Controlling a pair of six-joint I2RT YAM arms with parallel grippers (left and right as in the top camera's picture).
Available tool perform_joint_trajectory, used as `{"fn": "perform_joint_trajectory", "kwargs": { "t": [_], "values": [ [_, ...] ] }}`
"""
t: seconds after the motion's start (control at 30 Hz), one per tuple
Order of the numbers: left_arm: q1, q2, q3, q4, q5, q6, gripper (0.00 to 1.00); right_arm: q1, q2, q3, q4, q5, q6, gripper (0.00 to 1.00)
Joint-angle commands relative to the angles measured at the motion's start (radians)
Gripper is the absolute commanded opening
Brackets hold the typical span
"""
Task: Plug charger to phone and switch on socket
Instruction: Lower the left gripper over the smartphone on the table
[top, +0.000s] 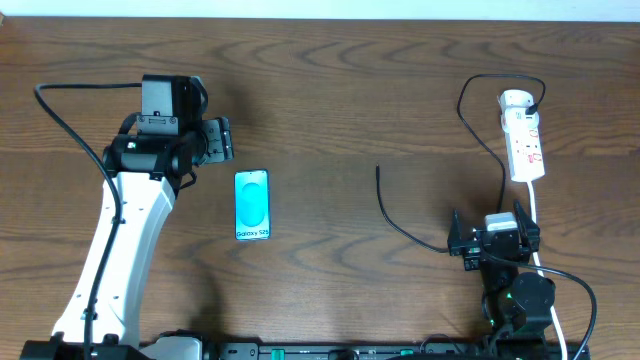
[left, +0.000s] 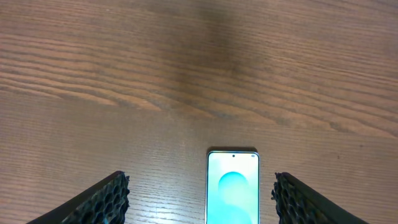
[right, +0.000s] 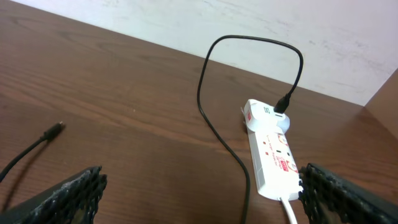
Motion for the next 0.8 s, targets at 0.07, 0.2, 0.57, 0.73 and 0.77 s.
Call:
{"fn": "perform_joint_trajectory", "kwargs": {
  "t": [0.07, 0.2, 0.57, 0.73, 0.77],
  "values": [
    [0.0, 0.001, 0.027, 0.005, 0.005, 0.016, 0.76, -0.006, -0.003, -0.001, -0.005, -0.006, 0.007, 0.99],
    [0.0, 0.001, 0.027, 0.005, 0.004, 0.016, 0.46, -0.006, -0.003, -0.001, -0.005, -0.006, 0.007, 0.99],
    [0.0, 0.001, 0.027, 0.004, 0.001, 0.016, 0.99, -0.006, -0.003, -0.001, -0.005, -0.006, 0.007, 0.99],
    [0.0, 0.001, 0.026, -0.012, 0.002, 0.016, 0.99, -0.006, -0.003, -0.001, -0.005, -0.006, 0.007, 0.99],
    [0.0, 0.001, 0.026, -0.016, 0.002, 0.016, 0.99, -0.006, -0.003, -0.001, -0.005, -0.006, 0.007, 0.99]
  ]
}}
